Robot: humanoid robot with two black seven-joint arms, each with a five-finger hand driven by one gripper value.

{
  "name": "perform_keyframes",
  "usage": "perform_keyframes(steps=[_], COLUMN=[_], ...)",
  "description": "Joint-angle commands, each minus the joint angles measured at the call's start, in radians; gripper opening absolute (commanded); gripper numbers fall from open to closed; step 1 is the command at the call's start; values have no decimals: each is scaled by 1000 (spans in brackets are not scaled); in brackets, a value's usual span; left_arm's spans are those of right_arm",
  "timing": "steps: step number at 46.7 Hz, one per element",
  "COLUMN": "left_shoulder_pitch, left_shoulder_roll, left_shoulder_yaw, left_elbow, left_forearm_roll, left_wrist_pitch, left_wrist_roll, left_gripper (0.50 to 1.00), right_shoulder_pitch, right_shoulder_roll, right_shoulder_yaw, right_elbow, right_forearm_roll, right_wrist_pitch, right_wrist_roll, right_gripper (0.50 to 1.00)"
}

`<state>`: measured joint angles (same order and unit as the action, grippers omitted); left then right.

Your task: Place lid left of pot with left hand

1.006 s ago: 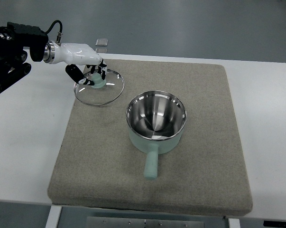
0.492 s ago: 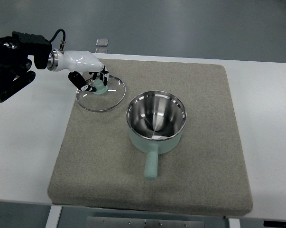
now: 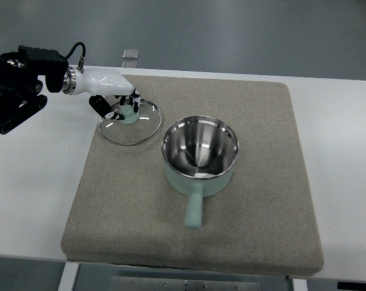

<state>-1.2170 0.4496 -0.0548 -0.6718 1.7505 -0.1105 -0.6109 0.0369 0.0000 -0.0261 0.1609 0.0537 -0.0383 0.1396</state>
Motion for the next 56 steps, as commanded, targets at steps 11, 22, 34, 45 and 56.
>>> perform_keyframes(steps=[11, 22, 34, 45, 56], left_shoulder_pitch=[1, 1, -16, -32, -24], left_shoulder_roll=[0, 1, 6, 11, 1], left_shoulder_yaw=[27, 18, 15, -10, -16], left_elbow=[-2, -8, -12, 0, 50], left_forearm_roll=[-5, -37, -135, -336, -632], left_wrist_pitch=[2, 46, 49, 51, 135], left_wrist_roll=[0, 0, 0, 0, 0], left_gripper=[698, 947, 964, 994, 994], right_shoulder_pitch=[0, -2, 0, -2, 0], right_shoulder_roll=[0, 0, 0, 0, 0], right_shoulder_yaw=[0, 0, 0, 0, 0], right_elbow=[0, 0, 0, 0, 0], right_forearm_roll=[0, 0, 0, 0, 0], right_wrist_pitch=[0, 0, 0, 0, 0], right_wrist_roll=[0, 0, 0, 0, 0], right_gripper=[924, 924, 924, 924, 924])
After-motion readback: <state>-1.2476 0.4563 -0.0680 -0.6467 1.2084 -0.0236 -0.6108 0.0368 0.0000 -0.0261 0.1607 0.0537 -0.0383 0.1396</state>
